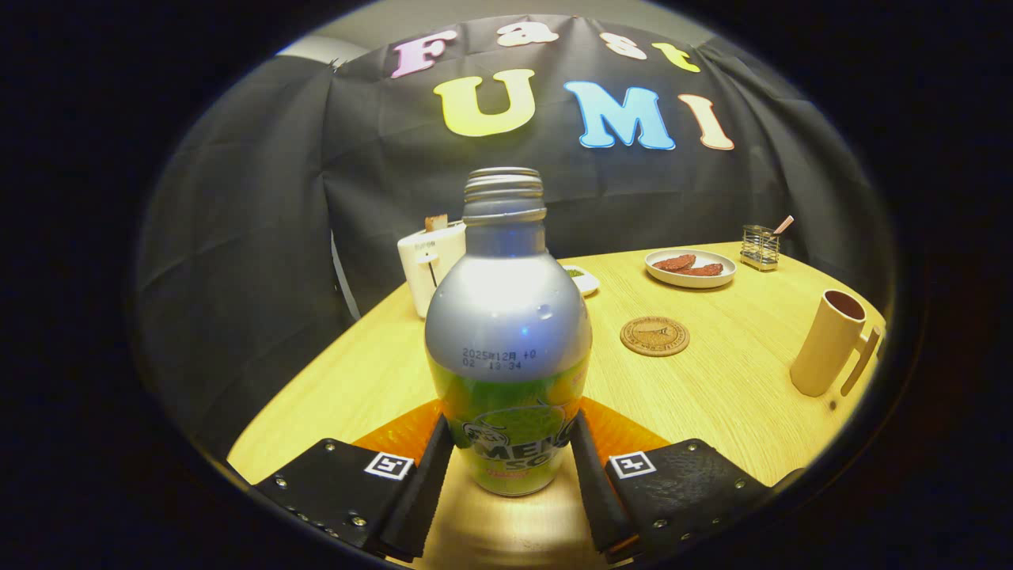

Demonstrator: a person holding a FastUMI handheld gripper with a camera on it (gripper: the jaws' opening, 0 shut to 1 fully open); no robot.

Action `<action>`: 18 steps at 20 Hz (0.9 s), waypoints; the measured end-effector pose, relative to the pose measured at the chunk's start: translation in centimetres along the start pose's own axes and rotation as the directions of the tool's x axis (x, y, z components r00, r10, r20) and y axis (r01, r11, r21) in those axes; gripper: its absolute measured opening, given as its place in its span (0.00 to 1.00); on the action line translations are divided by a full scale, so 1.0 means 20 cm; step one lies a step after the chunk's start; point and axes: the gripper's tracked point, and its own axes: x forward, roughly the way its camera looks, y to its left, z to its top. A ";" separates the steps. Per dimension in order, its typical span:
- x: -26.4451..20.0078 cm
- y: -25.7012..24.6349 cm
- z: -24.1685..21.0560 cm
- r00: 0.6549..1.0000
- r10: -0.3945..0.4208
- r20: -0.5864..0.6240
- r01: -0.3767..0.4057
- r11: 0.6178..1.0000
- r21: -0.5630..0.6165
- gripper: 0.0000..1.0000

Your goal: Take the bottle from table, then pour the juice into the cup, finally place the bottle on the coaster

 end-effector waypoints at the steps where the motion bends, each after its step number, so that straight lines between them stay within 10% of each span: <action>1: -0.01 0.00 0.05 1.000 0.008 0.015 -0.009 1.000 0.012 0.75; 18: -0.11 -0.54 0.43 0.996 -0.064 0.069 0.040 0.950 0.308 0.74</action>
